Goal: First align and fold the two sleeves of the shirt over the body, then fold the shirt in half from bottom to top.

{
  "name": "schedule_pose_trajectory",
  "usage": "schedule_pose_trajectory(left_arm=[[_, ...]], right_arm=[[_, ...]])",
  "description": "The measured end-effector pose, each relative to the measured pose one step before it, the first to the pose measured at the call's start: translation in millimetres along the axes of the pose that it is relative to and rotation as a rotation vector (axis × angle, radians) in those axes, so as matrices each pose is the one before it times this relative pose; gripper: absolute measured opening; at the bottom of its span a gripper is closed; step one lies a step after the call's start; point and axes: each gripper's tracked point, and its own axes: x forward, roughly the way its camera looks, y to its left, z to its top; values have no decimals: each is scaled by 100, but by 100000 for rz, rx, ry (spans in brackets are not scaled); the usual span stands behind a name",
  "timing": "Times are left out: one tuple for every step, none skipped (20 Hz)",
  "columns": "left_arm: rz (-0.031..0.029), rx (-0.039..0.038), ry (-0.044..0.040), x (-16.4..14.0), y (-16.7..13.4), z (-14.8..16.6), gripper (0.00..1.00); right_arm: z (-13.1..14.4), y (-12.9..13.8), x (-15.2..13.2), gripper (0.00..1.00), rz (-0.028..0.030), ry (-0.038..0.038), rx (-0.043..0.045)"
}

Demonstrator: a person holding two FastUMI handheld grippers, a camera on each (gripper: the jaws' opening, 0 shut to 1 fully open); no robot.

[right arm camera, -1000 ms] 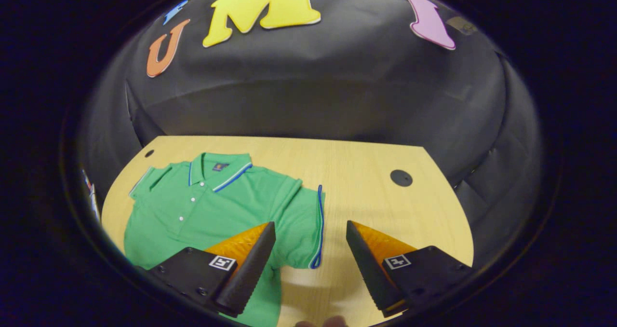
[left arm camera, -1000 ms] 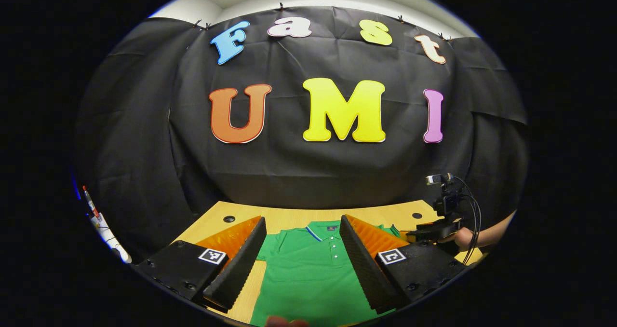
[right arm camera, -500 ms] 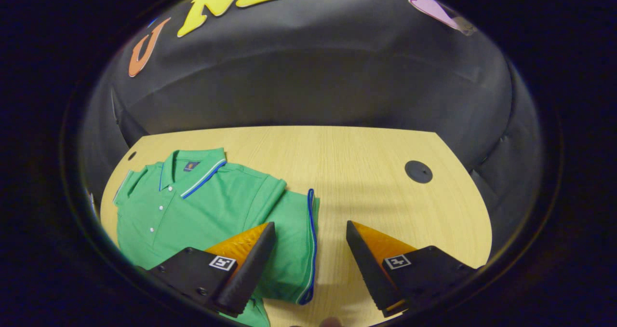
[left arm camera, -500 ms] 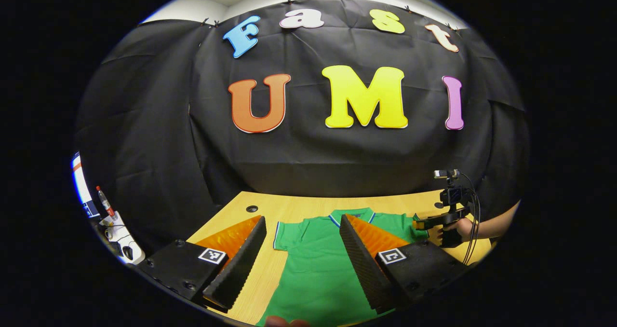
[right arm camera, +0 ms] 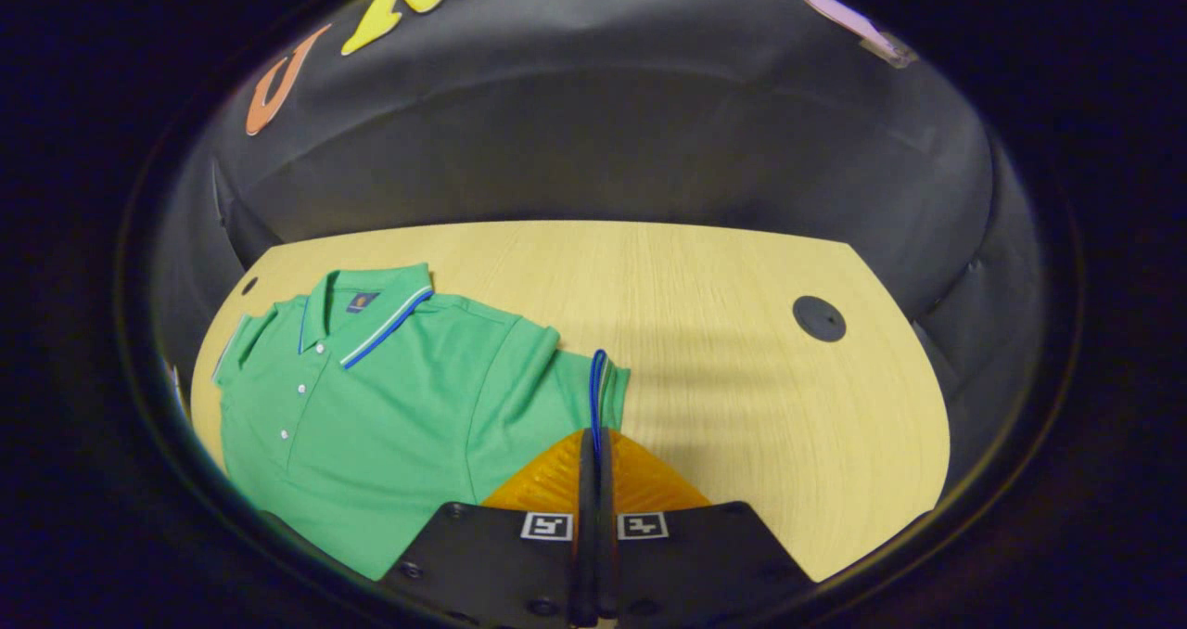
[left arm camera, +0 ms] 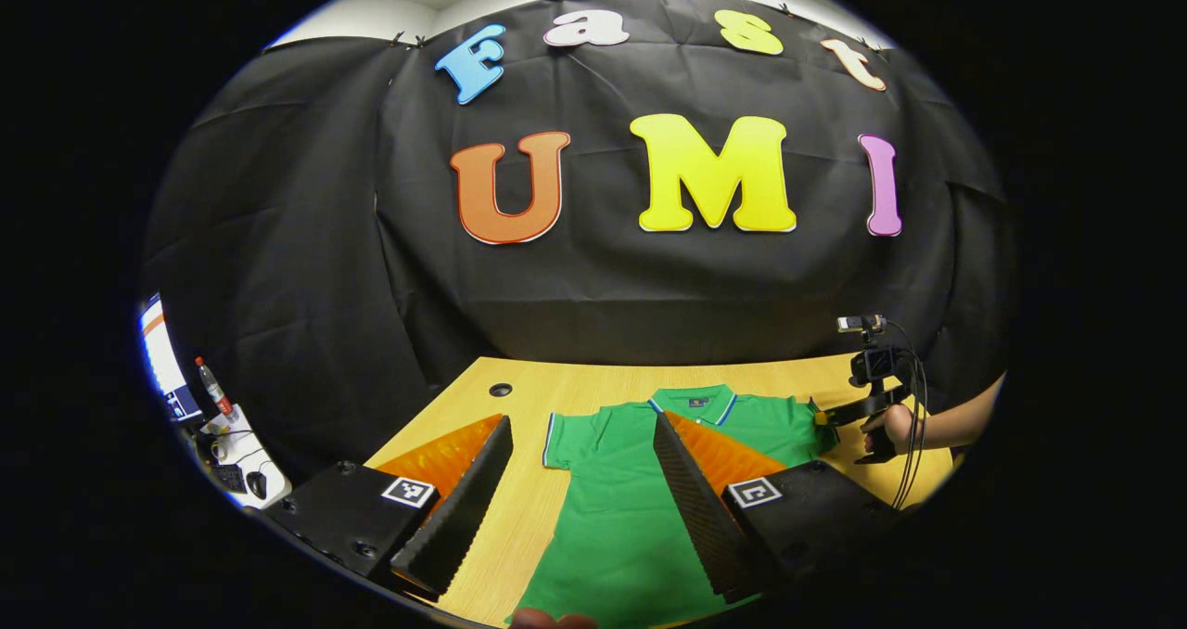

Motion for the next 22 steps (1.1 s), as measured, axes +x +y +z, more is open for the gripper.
schedule_pose_trajectory(left_arm=[[421,145,-287,38,407,35,99],[439,-282,52,-17,328,-168,99],[333,-524,175,63,241,-307,99],[299,-791,206,-13,295,-165,99],[219,-810,241,71,202,-175,99],[222,-642,212,-22,189,-131,98],[34,-485,-74,-80,75,166,98],[24,-291,-222,23,168,93,98],[65,-369,-402,-58,245,59,98],[50,-404,-324,-158,172,69,99],[134,-435,-424,-131,255,-40,98],[302,-388,-271,-40,301,85,98],[458,-464,-105,-66,522,-58,98],[456,-482,-178,-129,386,-16,98],[760,-382,-27,-161,484,-31,98],[806,-309,-146,-164,462,58,99],[950,-152,-75,-205,542,12,99],[964,-257,-105,-189,553,30,99],[998,-338,144,-76,519,-133,99],[952,-393,243,-156,510,-112,98],[772,-308,120,-220,544,-27,99],[812,-158,130,-163,366,-128,99]], right_arm=[[133,-40,-79,2,2,-49,1097],[288,2,-285,3,-135,-875,1129],[594,183,-312,3,147,-1680,1074],[612,115,-451,3,-78,-1726,452],[596,265,-521,3,122,-1443,3],[426,425,-452,2,234,-765,-291],[523,416,-519,2,154,-916,-265],[548,461,-572,2,179,-1229,-71],[554,453,-506,3,-233,-1090,-265],[461,764,-533,1,519,-963,71],[344,698,-427,2,532,-445,-116],[336,864,-353,2,524,-351,-294],[330,787,-148,3,484,-391,-329],[251,1033,-152,3,615,-377,-591],[190,881,-13,3,599,-71,-358],[199,992,-39,3,463,-276,-490],[193,803,95,3,467,-159,-499],[-81,964,161,3,657,151,-777],[-73,917,182,3,780,668,-925],[-179,711,300,3,276,687,-874],[-138,626,356,3,213,1099,-718],[-227,750,148,3,869,953,-289]])
